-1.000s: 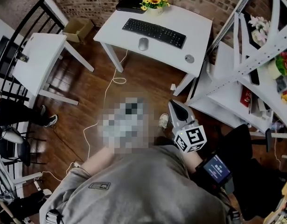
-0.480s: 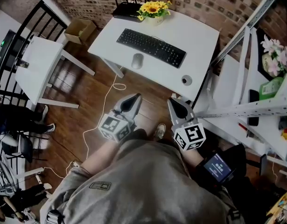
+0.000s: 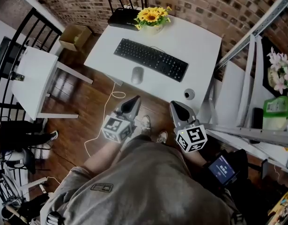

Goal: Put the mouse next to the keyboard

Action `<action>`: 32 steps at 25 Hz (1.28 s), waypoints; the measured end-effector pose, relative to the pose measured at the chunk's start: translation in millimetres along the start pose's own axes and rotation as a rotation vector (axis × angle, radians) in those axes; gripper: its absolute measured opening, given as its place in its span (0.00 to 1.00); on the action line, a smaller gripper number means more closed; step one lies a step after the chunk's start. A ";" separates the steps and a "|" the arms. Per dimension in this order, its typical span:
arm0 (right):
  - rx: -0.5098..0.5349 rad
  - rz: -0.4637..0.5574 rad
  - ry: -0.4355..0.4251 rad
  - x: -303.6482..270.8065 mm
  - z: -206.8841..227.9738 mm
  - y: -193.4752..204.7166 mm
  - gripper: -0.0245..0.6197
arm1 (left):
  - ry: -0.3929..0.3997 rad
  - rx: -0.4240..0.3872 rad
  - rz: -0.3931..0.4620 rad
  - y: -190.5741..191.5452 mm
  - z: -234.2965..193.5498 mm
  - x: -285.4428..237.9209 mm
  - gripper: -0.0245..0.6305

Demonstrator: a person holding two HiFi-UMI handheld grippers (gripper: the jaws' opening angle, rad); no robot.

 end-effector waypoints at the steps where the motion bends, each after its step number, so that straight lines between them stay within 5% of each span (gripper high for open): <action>1: 0.000 -0.007 0.009 -5.6 1.3 0.2 0.06 | -0.002 -0.001 -0.008 1.1 -8.1 -3.9 0.03; 10: -0.002 -0.043 0.103 -55.5 13.5 1.3 0.06 | 0.044 0.032 -0.071 18.2 -64.4 -37.2 0.03; 16: 0.007 -0.058 0.112 -66.9 18.8 -1.7 0.06 | 0.001 0.047 -0.116 39.7 -90.8 -55.7 0.04; 24: 0.030 -0.102 0.087 -73.1 37.5 -8.2 0.06 | -0.145 -0.021 -0.235 69.8 -115.5 -91.4 0.45; 32: 0.018 -0.166 0.067 -74.2 51.2 -3.6 0.06 | -0.272 -0.057 -0.331 92.4 -126.7 -123.2 0.56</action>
Point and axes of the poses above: the fingertips, and each gripper's own axes: x backward along the fingers, z to its right, y out of its underside, the point moved 3 cm from there along x, backward along the fingers, and after that the axes turned 1 degree about -z, right-handed, at the moved point
